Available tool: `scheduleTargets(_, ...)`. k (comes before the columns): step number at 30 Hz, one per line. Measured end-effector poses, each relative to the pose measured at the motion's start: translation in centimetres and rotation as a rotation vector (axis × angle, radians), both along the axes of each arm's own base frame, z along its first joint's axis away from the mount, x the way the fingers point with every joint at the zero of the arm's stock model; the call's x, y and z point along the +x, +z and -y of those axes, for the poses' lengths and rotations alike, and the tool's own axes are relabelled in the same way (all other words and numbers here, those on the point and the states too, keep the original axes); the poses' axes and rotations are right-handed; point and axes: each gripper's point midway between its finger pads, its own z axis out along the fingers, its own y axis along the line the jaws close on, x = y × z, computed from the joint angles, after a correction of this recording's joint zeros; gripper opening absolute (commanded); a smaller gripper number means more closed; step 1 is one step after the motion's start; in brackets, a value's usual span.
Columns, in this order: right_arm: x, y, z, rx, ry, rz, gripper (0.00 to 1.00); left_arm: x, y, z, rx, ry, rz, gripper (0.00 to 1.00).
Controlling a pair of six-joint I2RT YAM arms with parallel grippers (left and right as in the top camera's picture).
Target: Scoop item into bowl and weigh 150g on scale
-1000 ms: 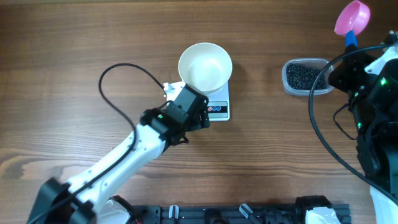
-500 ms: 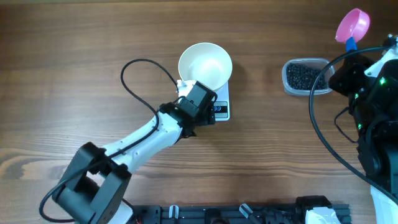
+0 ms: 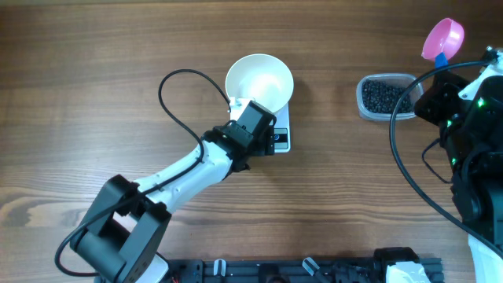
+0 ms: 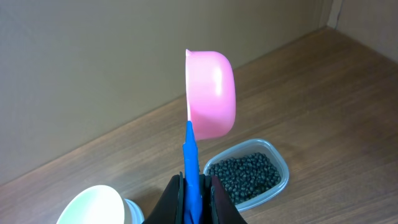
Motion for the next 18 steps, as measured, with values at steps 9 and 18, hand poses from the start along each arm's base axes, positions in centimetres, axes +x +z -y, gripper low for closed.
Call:
scheduleTargets(9,0.0,0.0,0.0,0.0,0.0,0.0,0.04,0.4,-1.4,0.3,0.007,-0.003,-0.007,1.0)
scheduleTargets(18,0.0,0.0,0.0,0.0,0.0,0.0,0.04,0.6,-1.5,-0.2,0.032,0.011,0.004,1.0)
